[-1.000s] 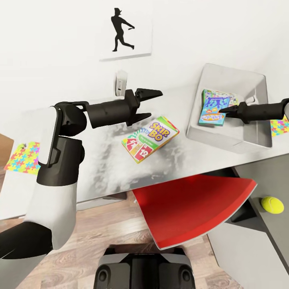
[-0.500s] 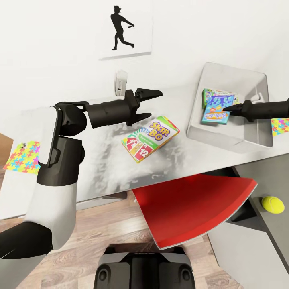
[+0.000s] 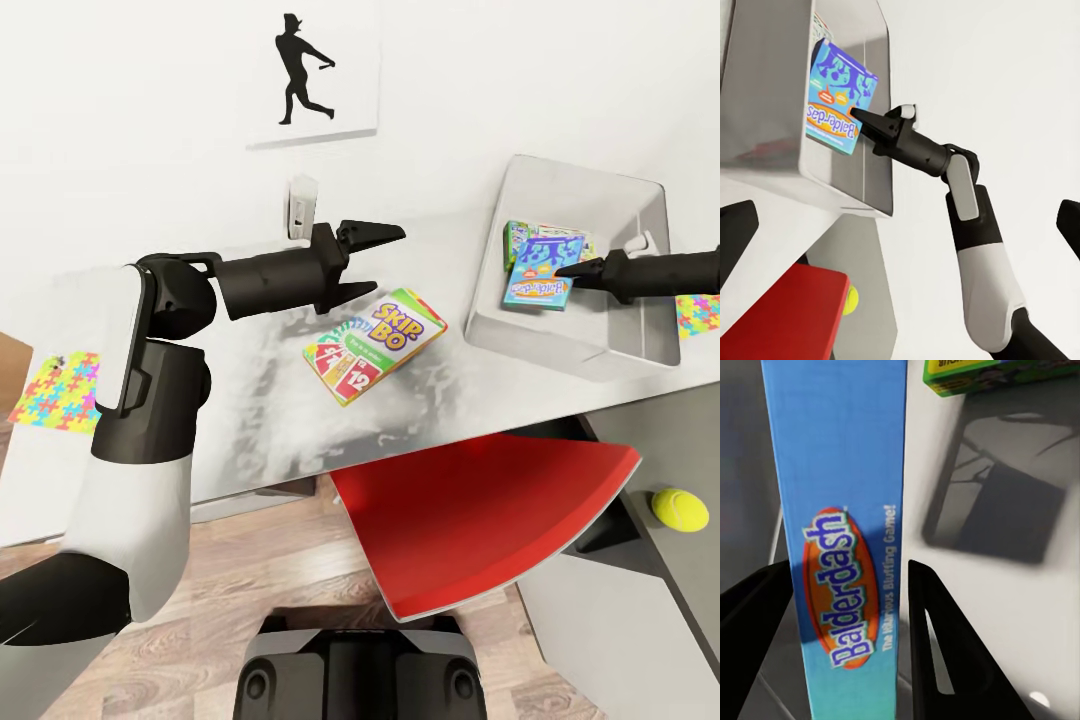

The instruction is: Put all the toys in the child's room - the three board games (two on the bed and one on the table), the two jigsaw puzzles on the table, and the tennis ball on the table - inside the toy box on the table in the child's room.

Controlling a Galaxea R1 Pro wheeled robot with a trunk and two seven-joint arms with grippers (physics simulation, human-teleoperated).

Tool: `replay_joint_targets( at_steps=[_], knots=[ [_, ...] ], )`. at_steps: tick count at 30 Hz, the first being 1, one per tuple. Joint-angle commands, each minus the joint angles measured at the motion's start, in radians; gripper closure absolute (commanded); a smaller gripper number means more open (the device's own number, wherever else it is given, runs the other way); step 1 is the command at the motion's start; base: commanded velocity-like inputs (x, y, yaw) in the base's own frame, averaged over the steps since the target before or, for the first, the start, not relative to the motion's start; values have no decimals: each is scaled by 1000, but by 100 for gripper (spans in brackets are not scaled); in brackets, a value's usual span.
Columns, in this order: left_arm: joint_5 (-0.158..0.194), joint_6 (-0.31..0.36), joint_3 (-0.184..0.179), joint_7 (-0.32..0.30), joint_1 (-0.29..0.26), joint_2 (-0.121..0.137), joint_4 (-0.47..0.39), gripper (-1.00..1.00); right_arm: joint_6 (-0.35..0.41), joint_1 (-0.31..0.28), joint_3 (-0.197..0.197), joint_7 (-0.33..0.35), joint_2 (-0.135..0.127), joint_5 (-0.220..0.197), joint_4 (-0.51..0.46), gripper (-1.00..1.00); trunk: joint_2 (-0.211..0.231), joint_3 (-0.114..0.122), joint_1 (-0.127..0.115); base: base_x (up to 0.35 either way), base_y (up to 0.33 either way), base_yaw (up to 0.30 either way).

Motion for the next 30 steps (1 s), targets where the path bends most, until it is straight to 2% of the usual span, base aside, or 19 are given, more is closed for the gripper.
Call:
replay_joint_targets(
  at_steps=[1,30],
  knots=[
    [9,1,1,10,-1,-1,0,-100,2,-1,5,4,-1,-1,0,100,-1,-1,0,0,0,0],
    [9,1,1,12,-1,-1,0,-100,2,0,8,-3,11,1,10,100,-1,-1,0,0,0,0]
  ],
)
